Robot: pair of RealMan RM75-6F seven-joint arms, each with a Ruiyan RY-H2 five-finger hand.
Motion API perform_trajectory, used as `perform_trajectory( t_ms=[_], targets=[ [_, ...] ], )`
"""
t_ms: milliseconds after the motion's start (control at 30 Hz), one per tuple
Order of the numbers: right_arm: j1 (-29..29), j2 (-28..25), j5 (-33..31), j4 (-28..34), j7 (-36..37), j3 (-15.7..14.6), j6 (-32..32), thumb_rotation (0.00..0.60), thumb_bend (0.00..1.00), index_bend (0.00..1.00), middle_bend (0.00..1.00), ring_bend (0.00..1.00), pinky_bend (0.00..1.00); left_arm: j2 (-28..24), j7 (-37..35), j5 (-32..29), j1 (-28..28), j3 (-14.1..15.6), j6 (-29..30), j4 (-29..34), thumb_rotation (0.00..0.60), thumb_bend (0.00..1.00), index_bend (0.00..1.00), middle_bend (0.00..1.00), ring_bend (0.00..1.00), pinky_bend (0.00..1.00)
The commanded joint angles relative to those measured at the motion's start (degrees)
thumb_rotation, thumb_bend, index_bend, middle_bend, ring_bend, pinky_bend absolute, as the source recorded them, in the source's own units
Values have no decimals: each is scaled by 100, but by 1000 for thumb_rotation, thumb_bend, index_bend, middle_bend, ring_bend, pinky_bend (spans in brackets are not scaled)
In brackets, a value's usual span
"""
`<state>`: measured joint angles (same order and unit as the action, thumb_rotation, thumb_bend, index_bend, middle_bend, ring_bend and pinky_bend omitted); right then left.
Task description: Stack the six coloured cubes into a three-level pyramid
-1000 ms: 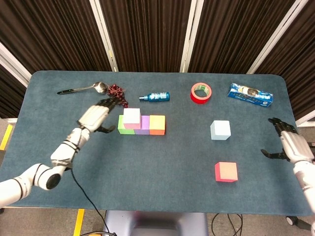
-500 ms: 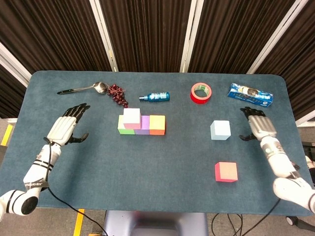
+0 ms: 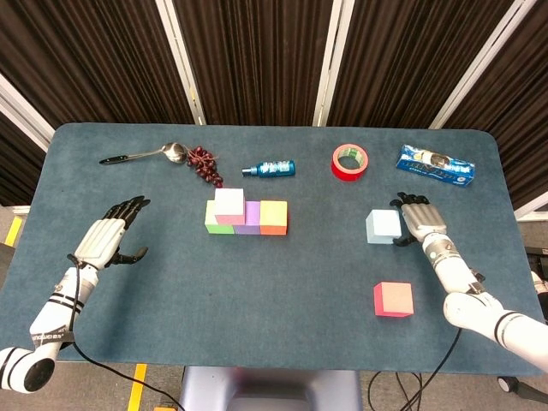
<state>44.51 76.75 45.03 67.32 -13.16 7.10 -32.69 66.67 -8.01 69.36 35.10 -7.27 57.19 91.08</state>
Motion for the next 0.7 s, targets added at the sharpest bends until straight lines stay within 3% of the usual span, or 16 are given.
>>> perform_trajectory(
  t_ms=[33, 167, 467, 600, 700],
  targets=[
    [49, 96, -71, -72, -6, -13, 4, 600, 344, 390, 121, 0, 106, 27, -32, 33, -28, -7, 9, -23, 600, 344, 0, 0, 0, 83],
    [106, 46, -114, 90, -36, 26, -115, 600, 344, 465, 139, 0, 106, 78, -20, 110, -83, 5, 63, -98, 600, 344, 0, 0, 0, 91],
    [403, -958, -164, 1762, 83, 523, -291, 600, 344, 475, 144, 0, 106, 450, 758, 369, -180, 128, 416, -360, 600, 343, 0, 0, 11, 93],
    [907, -1144, -607, 2167, -24, 712, -102, 600, 345, 479, 144, 0, 106, 553, 875, 581, -246, 219, 538, -397, 600, 336, 0, 0, 15, 93],
    [1398, -1060, -1125, 2203, -318, 668, -135, 600, 345, 485, 144, 0, 106, 645, 926, 733, -299, 233, 701, -446, 600, 336, 0, 0, 15, 93]
  ],
)
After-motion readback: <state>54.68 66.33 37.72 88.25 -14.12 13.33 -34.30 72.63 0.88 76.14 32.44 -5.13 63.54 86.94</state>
